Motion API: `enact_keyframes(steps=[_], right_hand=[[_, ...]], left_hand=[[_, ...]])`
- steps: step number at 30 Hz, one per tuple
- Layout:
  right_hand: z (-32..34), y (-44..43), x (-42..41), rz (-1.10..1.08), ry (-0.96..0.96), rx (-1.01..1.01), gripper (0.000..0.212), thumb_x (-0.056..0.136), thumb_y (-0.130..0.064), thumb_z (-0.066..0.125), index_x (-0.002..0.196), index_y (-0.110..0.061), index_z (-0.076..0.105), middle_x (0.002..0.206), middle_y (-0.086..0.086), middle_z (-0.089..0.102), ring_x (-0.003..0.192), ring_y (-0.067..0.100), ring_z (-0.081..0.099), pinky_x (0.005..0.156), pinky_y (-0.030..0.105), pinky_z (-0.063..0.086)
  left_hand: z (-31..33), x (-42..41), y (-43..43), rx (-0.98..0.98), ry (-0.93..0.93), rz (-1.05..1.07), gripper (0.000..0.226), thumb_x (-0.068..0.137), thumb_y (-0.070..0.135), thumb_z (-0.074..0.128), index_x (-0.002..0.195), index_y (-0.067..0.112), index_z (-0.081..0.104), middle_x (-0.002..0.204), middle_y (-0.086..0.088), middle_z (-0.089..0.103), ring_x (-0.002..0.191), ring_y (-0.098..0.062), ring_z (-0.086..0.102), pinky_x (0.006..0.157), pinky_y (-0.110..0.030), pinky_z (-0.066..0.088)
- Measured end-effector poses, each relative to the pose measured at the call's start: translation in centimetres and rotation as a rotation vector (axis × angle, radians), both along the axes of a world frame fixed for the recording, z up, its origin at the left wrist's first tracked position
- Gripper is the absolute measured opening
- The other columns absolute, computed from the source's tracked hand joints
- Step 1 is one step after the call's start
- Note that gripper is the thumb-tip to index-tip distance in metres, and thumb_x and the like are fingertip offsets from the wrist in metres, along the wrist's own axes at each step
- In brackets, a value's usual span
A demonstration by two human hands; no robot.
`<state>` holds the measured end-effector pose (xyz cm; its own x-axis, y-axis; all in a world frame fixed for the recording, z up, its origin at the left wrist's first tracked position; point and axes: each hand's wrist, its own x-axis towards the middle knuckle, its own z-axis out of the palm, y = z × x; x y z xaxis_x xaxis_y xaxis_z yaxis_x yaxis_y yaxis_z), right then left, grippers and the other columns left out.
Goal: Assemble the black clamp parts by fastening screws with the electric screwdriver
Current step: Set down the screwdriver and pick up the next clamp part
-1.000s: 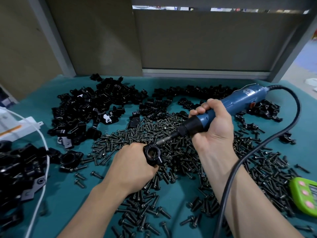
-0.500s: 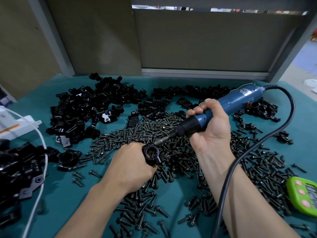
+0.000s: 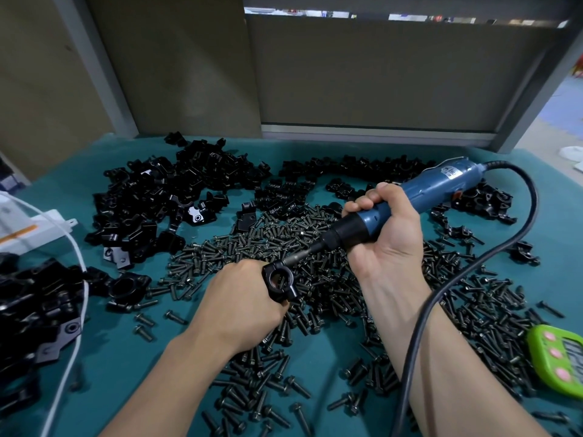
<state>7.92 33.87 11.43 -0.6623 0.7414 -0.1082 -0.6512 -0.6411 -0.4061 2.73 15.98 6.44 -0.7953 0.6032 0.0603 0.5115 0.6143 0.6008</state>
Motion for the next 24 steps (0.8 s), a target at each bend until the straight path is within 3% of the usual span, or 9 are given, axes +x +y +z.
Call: enact_keyframes(steps=[5,14,20,24], right_hand=[[-0.1,0.0,-0.1,0.001,0.009,0.0,0.019,0.092,0.006,0.058,0.095,-0.011,0.048,0.065,0.002,0.049,0.051,0.012,0.047,0.053,0.027,0.048],[0.3,0.1,0.0,0.021,0.052,0.063,0.019,0.092,0.005,0.057,0.09,-0.013,0.053,0.066,0.001,0.049,0.053,0.012,0.047,0.055,0.027,0.048],[0.3,0.6,0.5,0.11,0.078,0.085,0.023,0.08,0.002,0.063,0.096,-0.013,0.058,0.066,0.0,0.049,0.053,0.013,0.049,0.059,0.028,0.05],[0.6,1.0,1.0,0.141,0.091,0.085,0.021,0.078,-0.001,0.063,0.096,-0.01,0.061,0.067,0.001,0.051,0.055,0.014,0.05,0.061,0.029,0.05]], left_hand=[[-0.1,-0.1,-0.1,0.006,-0.011,-0.003,0.038,0.076,0.018,0.076,0.056,0.018,0.044,0.04,0.011,0.047,0.037,-0.009,0.044,0.037,-0.015,0.027],[0.0,0.1,-0.1,0.037,-0.064,-0.058,0.044,0.081,0.013,0.074,0.056,0.02,0.037,0.037,0.014,0.042,0.034,-0.008,0.036,0.037,-0.018,0.027],[0.6,-0.3,-0.3,0.062,-0.111,-0.064,0.045,0.076,0.012,0.077,0.056,0.021,0.037,0.042,0.01,0.041,0.037,-0.01,0.033,0.04,-0.026,0.028],[1.0,-0.8,-0.2,0.136,-0.355,-0.08,0.051,0.072,0.001,0.078,0.052,0.023,0.036,0.045,0.009,0.041,0.04,-0.015,0.036,0.044,-0.028,0.025]])
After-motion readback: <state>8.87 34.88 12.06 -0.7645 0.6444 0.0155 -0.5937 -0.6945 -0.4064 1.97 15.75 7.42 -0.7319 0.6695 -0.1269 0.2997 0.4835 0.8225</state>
